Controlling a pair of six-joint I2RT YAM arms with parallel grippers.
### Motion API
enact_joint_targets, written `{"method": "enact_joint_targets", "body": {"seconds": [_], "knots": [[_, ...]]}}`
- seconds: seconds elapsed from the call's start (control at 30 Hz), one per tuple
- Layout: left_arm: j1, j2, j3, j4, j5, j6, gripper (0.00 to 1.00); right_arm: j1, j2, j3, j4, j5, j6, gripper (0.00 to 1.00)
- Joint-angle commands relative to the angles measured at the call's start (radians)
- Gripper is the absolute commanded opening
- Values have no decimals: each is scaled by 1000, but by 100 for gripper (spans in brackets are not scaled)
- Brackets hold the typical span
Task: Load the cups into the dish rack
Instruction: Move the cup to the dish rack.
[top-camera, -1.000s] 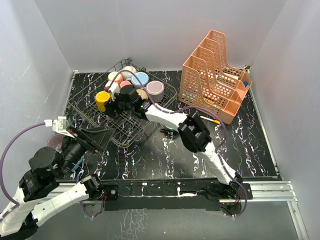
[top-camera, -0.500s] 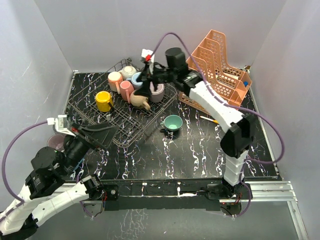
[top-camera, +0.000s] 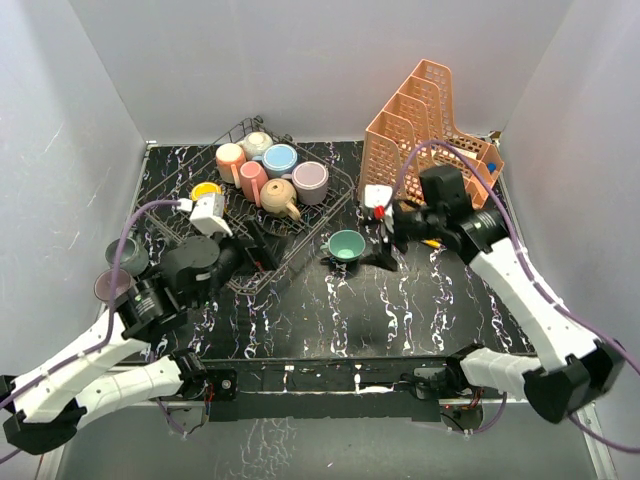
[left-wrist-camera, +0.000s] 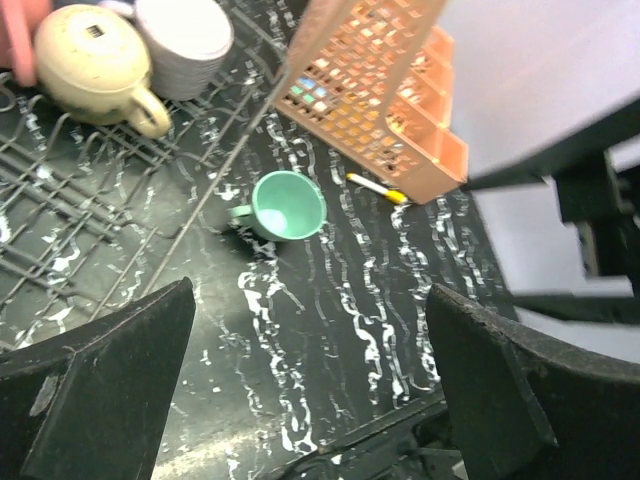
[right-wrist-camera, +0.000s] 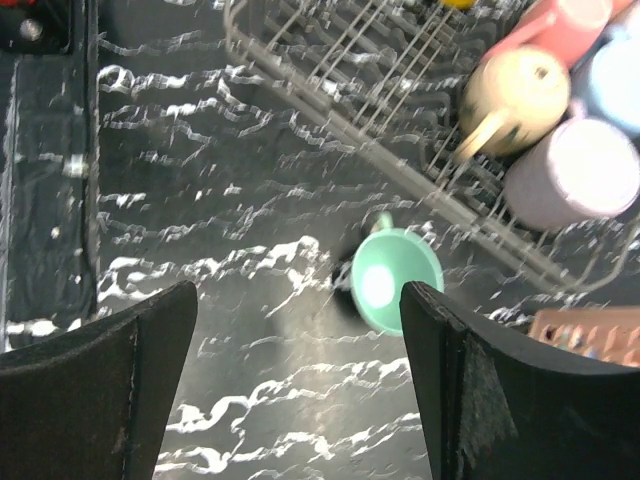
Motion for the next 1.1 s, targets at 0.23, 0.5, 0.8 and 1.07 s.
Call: {"method": "enact_joint_targets", "body": {"seconds": [0.23,0.5,0.8,1.07], "knots": [[156,272,84,-67,7,39,95,-219,-263,-488,229,-137,45,86],[483,516,165,-136,242,87,94,-315,-339,-630,283,-192,51,86],[652,801,312,-229,77,162,84,-321,-350,-648,308,-97,30,86],[689,977,391,-183,-62,164,53,-323,-344,-657,319,-82,25,86]]}}
